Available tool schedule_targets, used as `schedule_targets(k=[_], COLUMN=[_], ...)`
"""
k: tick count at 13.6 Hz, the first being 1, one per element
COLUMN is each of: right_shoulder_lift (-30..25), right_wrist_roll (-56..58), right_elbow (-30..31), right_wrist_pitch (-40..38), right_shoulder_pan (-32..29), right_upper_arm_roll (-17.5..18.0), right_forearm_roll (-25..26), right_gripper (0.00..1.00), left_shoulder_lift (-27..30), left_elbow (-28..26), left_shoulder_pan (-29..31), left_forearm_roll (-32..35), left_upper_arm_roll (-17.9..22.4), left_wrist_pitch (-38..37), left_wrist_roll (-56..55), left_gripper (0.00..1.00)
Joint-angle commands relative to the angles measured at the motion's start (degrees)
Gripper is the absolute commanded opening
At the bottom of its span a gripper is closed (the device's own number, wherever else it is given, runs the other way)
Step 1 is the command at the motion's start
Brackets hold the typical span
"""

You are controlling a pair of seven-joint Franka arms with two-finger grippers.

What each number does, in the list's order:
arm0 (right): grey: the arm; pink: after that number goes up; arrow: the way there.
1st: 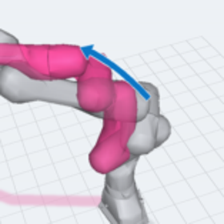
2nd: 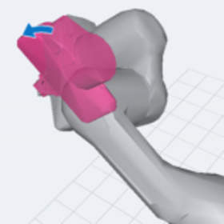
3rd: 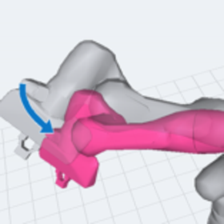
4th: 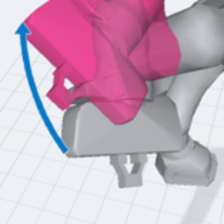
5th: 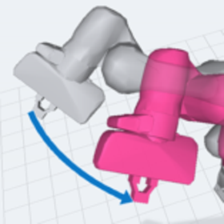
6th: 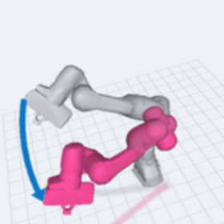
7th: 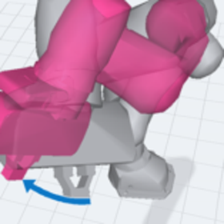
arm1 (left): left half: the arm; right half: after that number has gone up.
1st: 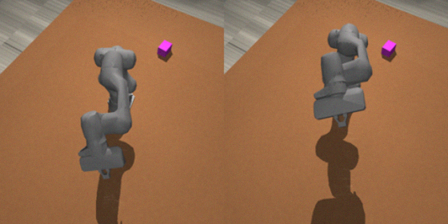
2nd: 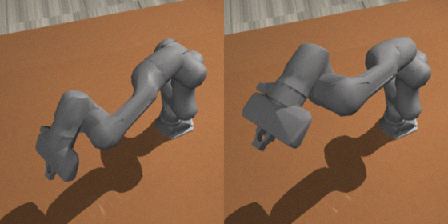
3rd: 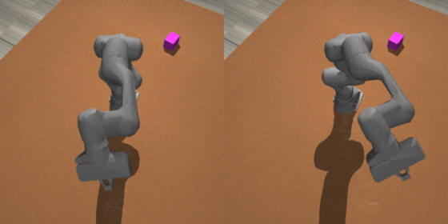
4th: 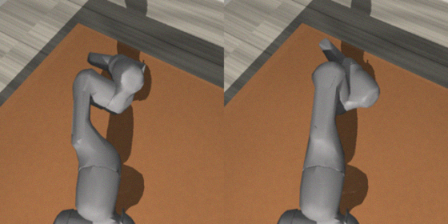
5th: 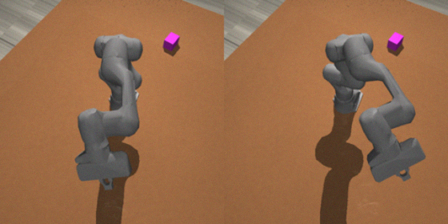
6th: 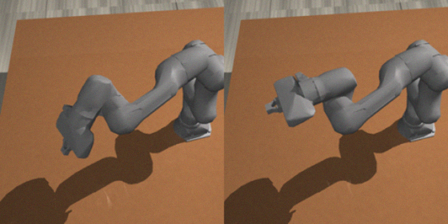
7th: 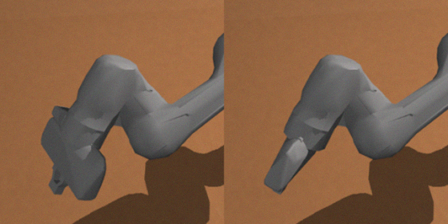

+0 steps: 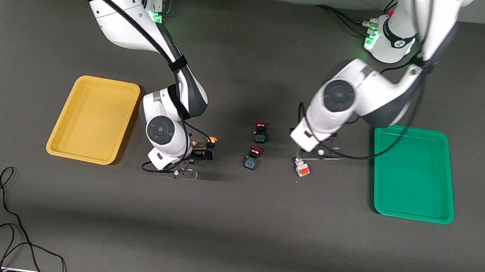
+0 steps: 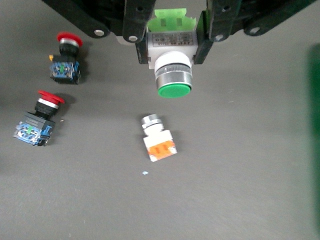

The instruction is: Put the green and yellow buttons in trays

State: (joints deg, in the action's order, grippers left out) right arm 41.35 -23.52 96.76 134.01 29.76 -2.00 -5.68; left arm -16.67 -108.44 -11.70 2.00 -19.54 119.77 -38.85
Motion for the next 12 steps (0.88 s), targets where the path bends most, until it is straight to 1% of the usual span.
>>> schedule_targets(k=[1, 3, 5, 6, 8, 10, 11, 12], right_shoulder_lift=[0.58, -0.39, -0.31, -0.13, 0.13, 0.22, 0.22, 0.14], right_wrist_roll=[-1.27, -0.83, -0.83, -0.83, -0.92, -1.44, -1.62, -1.88], right_elbow=[-0.96, -0.87, -0.87, -0.78, -0.43, -0.43, -0.34, -0.34], right_wrist_pitch=[0.11, -0.24, -1.12, -1.3, -1.3, -1.3, -1.3, -1.3], right_shoulder_pan=[0.39, 0.13, 0.22, 0.3, 0.56, 0.65, 0.57, 0.39], right_upper_arm_roll=[-0.9, -1.07, -1.6, -1.6, -1.69, -1.69, -1.69, -1.69], right_forearm_roll=[0.85, 0.85, 0.85, 0.85, 0.85, 0.85, 0.85, 0.76], right_gripper=[1.0, 1.0, 1.0, 1.0, 1.0, 1.0, 0.9, 0.49], left_shoulder_lift=[6.02, 7.61, 7.18, 6.48, 3.94, 0.69, -1.16, -3.09], left_elbow=[0.43, 0.34, -0.36, -0.63, -2.81, -6.5, -8.26, -9.67], left_shoulder_pan=[8.59, 15.62, 21.96, 23.9, 26.11, 27.95, 29.0, 29.45], left_forearm_roll=[-4.28, -4.28, -3.06, -1.05, 1.86, 6.24, 7.74, 8.37], left_upper_arm_roll=[0.03, 0.3, 0.38, 0.47, 0.38, 0.47, 0.47, 0.47], left_wrist_pitch=[-9.0, -13.14, -12.55, -11.5, -6.07, 1.74, 6.48, 10.62], left_wrist_roll=[12.18, 21.49, 30.02, 32.67, 34.01, 35.42, 35.42, 35.51], left_gripper=[0.29, 0.28, 0.27, 0.27, 0.27, 0.28, 0.28, 0.28])
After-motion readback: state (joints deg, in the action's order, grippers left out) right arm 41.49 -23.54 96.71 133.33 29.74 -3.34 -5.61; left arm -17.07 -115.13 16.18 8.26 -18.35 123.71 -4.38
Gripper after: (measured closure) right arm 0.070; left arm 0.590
